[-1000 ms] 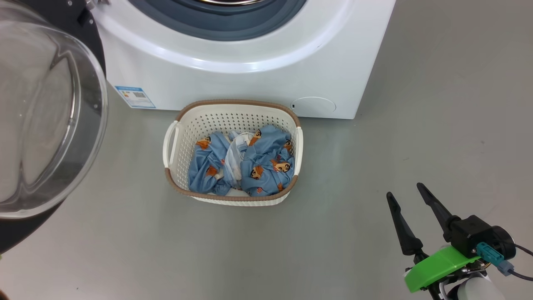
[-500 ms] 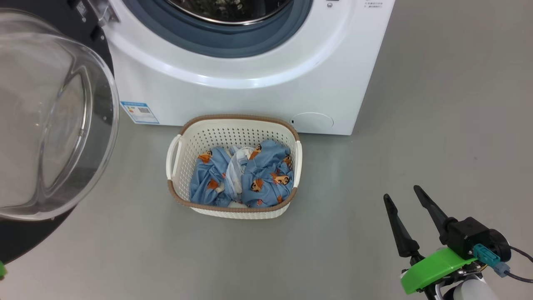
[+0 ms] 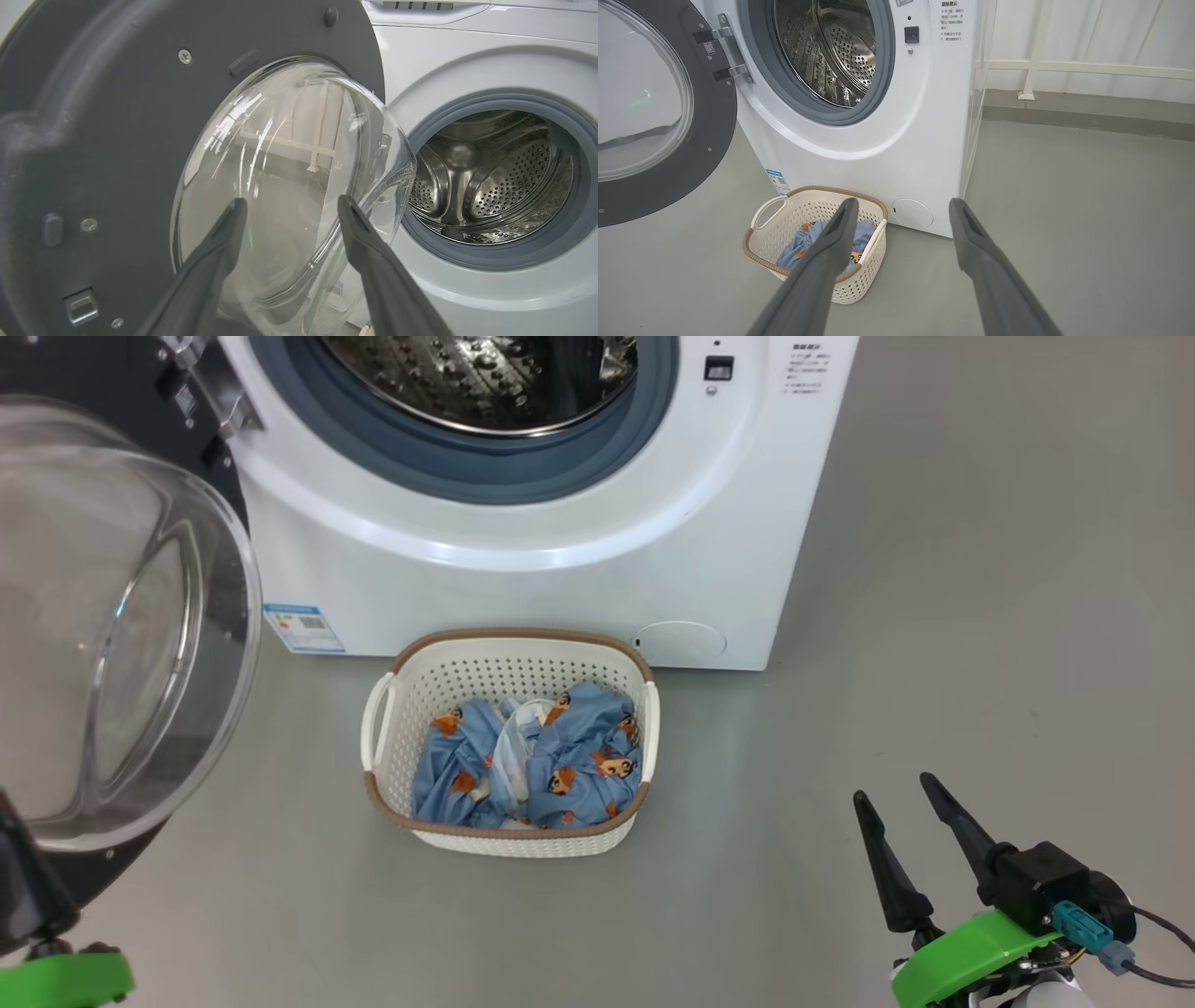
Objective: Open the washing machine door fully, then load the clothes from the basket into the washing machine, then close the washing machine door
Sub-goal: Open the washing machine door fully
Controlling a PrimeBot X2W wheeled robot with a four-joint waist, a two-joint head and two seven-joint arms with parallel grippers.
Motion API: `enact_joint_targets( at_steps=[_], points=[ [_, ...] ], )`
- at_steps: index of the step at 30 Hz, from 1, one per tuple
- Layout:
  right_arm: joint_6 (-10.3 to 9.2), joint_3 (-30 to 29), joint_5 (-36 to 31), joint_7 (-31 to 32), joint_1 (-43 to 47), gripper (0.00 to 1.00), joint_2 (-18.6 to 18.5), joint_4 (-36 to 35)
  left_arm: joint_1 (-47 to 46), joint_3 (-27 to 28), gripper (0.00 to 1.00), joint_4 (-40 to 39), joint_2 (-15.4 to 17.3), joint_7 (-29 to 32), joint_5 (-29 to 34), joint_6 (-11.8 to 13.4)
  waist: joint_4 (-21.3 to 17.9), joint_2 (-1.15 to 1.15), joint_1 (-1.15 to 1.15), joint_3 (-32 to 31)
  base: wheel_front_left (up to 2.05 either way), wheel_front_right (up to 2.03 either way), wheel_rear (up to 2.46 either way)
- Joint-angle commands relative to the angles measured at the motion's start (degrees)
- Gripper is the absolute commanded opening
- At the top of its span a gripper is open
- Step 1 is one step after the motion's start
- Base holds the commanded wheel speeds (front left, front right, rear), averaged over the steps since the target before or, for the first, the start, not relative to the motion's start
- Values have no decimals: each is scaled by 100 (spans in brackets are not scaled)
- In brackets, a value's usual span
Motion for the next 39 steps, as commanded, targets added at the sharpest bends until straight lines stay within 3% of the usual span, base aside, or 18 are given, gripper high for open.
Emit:
enact_joint_targets(
  at_steps=[1,13,22,39],
  points=[
    [35,126,70,-69,-2,100,25,-150,86,-1,100,-290,173,-28,-44,104,-93,0,0,-68,0,0,0],
    [35,95,-4,-69,144,100,158,-264,818,-1245,100,-784,172,-28,301,116,-522,0,0,-337,0,0,0],
    [35,24,-109,-69,273,100,216,-424,1099,-1697,100,-737,172,-28,825,94,-773,0,0,-503,0,0,0],
    [35,-55,-306,-69,499,100,288,-598,1537,-2167,100,-562,172,-28,824,469,-953,0,0,-788,0,0,0]
  ],
)
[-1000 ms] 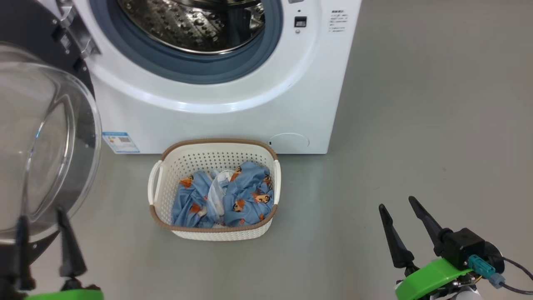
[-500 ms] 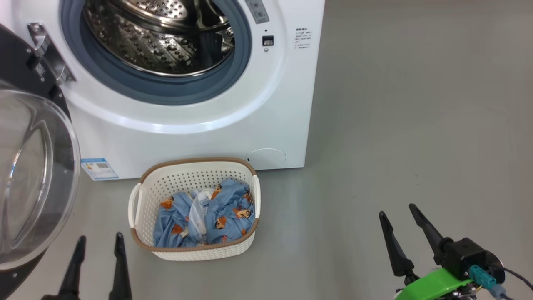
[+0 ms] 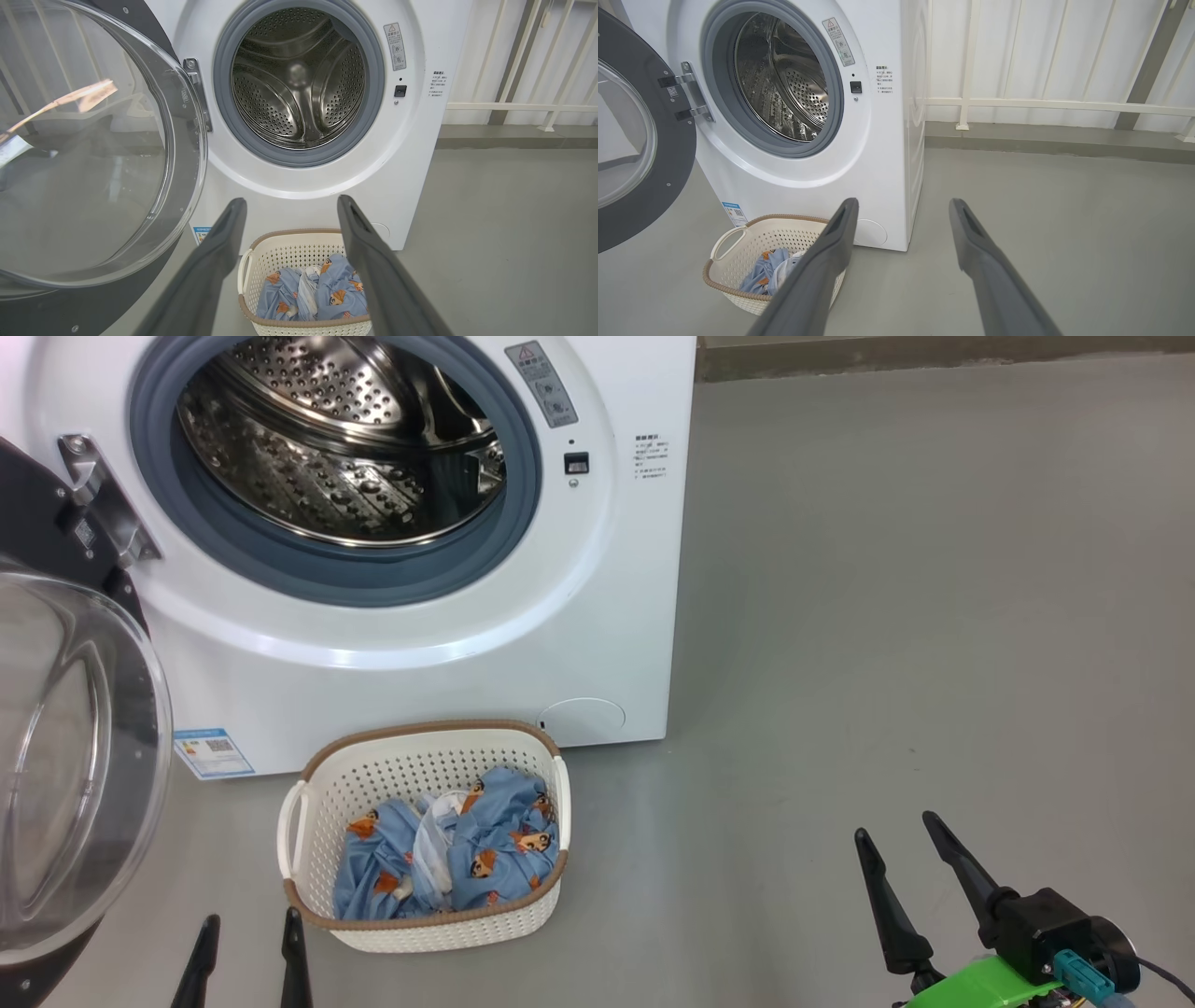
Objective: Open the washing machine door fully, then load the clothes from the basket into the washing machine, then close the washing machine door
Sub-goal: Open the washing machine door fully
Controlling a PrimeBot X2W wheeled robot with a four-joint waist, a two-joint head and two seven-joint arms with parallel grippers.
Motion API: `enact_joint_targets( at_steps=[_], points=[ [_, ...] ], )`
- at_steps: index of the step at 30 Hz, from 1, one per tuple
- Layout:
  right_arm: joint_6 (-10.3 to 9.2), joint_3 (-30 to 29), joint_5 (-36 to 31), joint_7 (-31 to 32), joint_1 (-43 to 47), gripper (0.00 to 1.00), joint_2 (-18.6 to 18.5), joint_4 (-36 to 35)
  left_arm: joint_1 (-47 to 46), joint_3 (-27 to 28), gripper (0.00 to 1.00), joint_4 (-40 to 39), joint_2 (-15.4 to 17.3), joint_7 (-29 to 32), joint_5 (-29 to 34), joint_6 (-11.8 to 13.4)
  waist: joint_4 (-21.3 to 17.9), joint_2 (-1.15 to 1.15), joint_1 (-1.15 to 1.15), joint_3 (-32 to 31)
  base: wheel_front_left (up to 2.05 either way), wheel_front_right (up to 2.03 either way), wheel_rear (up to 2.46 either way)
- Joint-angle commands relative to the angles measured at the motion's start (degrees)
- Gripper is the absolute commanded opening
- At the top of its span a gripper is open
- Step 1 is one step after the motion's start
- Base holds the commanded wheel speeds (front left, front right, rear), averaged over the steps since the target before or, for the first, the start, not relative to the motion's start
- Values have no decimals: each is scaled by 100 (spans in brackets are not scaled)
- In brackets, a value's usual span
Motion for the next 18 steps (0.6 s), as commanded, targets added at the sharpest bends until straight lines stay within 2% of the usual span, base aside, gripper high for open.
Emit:
enact_joint_targets(
  at_steps=[1,18],
  points=[
    [35,121,-52,-69,-70,100,5,-165,-100,156,100,-101,79,-29,-2,60,-1,0,0,-8,0,0,0],
    [35,105,-74,-69,-90,100,38,-157,-225,223,100,54,79,-29,-21,-79,18,0,0,36,0,0,0]
  ],
)
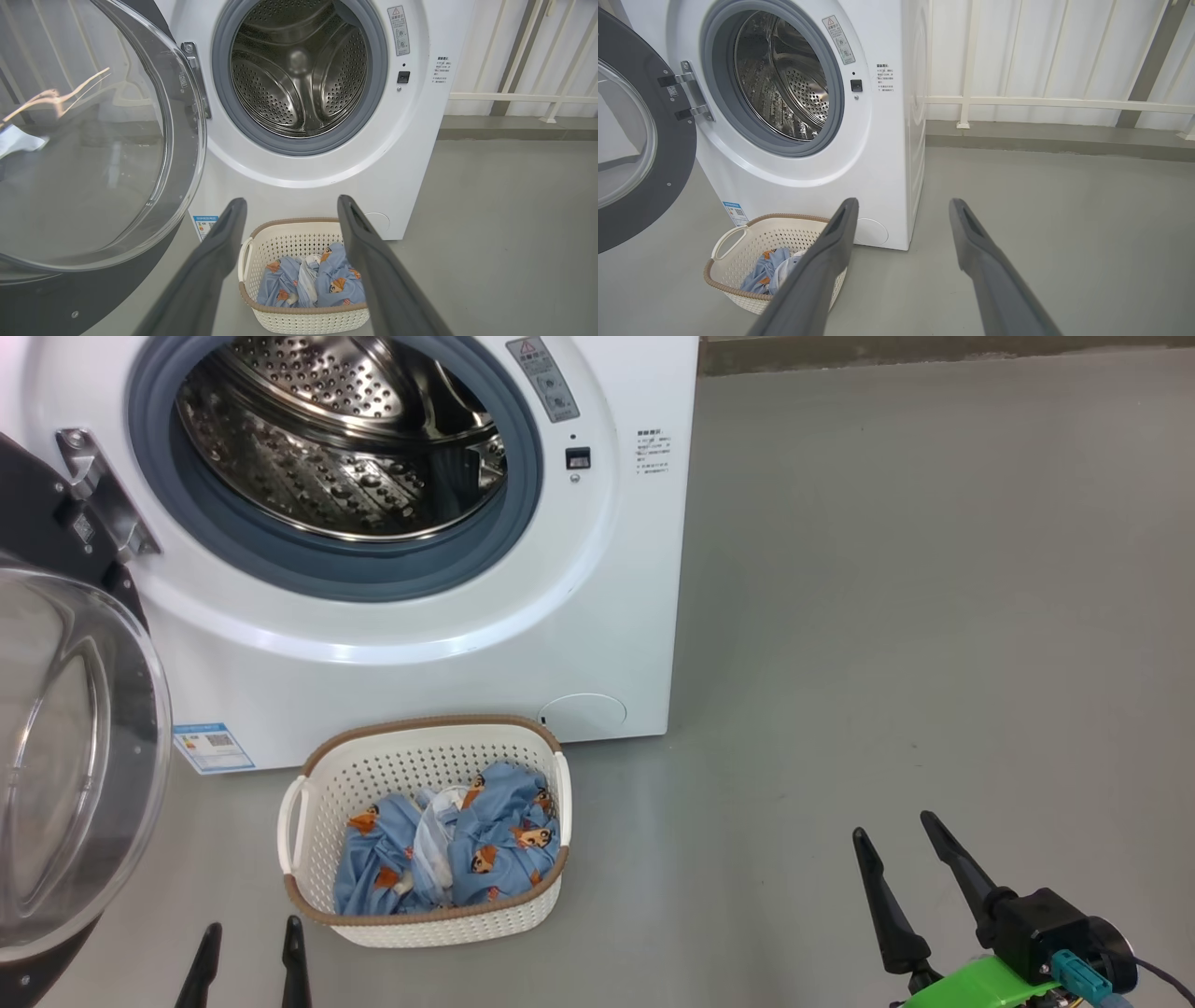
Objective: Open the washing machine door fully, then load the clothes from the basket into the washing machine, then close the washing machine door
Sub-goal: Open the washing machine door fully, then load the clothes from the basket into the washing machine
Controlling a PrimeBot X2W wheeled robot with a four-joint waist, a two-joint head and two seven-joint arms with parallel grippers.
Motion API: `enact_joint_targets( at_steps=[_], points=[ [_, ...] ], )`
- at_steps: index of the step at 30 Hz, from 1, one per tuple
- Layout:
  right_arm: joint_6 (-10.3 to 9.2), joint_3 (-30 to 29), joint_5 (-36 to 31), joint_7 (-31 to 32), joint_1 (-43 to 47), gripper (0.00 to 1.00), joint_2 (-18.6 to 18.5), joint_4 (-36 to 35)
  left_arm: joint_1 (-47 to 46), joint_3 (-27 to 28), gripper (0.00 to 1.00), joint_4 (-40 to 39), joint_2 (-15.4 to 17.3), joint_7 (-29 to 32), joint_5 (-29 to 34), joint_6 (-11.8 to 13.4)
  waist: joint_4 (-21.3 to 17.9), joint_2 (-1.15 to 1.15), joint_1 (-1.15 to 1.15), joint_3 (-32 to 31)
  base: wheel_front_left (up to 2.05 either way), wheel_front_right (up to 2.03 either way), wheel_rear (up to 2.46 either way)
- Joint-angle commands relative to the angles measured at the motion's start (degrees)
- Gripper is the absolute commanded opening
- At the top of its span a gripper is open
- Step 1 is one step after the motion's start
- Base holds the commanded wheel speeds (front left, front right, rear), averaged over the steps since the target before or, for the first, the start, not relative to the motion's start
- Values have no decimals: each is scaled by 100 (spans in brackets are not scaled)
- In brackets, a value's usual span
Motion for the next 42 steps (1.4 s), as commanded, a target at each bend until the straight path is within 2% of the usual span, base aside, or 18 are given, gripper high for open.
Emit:
enact_joint_targets(
  at_steps=[1,13,30,42],
  points=[
    [35,123,-45,-69,-88,100,0,-145,-237,207,100,-100,71,-29,-7,-24,10,0,0,-1,0,0,0],
    [35,161,-18,-69,-58,100,8,-128,-255,312,100,16,71,-29,14,-111,74,0,0,-28,43,-43,0],
    [35,200,33,-69,-103,100,-5,-75,-338,447,100,4,71,-29,-1,-66,136,0,0,79,162,-162,0],
    [35,191,41,-69,-147,100,-14,-60,-401,528,100,116,71,-29,-81,-194,125,0,0,139,22,-22,0]
  ],
)
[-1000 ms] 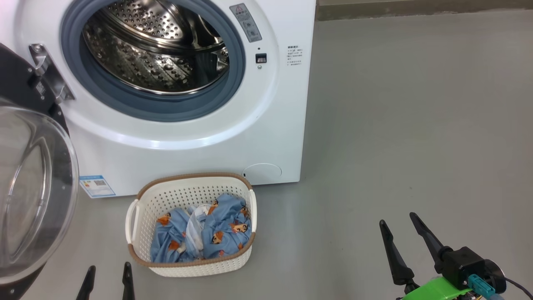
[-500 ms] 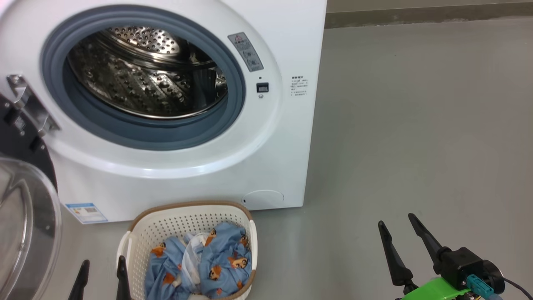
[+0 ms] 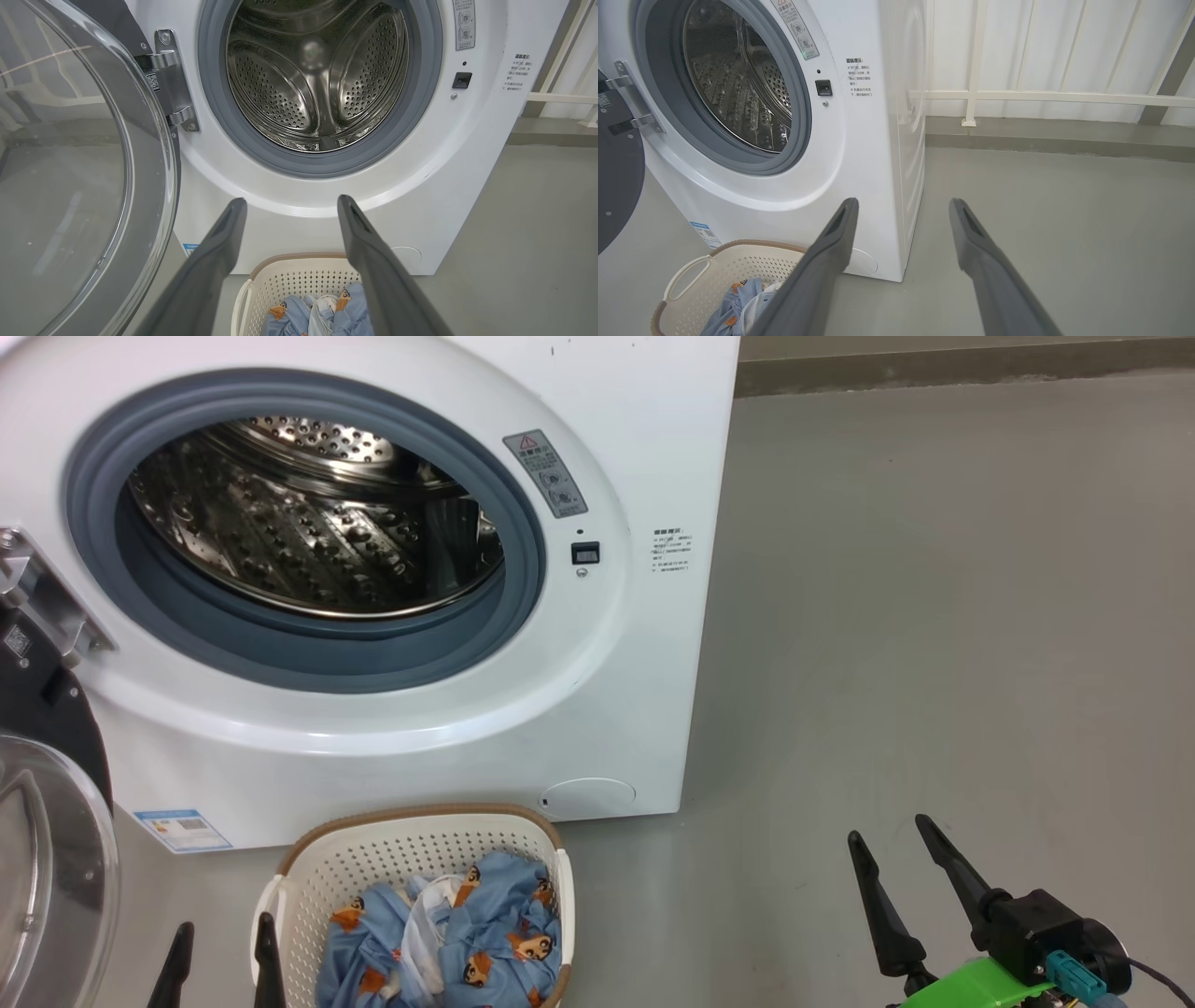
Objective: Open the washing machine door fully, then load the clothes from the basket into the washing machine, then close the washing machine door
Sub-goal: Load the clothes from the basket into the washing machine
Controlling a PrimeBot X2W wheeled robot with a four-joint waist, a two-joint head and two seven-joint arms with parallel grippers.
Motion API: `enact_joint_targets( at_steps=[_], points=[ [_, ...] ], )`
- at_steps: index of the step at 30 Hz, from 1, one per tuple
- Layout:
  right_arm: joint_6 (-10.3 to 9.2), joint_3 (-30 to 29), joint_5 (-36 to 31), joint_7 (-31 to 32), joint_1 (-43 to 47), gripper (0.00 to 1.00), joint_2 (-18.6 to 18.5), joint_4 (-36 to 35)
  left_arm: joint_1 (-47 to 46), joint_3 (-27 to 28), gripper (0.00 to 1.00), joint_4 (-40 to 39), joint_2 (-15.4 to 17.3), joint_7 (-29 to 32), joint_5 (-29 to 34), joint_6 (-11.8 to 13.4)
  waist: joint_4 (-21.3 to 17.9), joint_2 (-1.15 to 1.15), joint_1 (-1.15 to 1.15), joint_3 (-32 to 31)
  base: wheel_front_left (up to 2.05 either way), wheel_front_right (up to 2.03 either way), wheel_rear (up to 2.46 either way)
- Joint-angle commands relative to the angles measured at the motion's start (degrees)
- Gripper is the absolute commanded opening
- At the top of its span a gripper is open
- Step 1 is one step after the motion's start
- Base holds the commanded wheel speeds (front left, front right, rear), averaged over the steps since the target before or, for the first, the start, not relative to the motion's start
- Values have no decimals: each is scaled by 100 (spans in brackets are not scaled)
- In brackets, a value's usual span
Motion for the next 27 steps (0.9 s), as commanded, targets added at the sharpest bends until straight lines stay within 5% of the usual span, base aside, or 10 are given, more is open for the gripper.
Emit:
enact_joint_targets(
  at_steps=[1,27],
  points=[
    [35,155,21,-69,-142,100,-28,-114,-266,209,100,-91,71,-29,-83,-47,-2,0,0,4,0,0,0],
    [35,237,63,-69,-335,100,-53,-21,-548,-16,100,271,71,-29,-386,-200,-83,0,0,603,0,0,0]
  ],
)
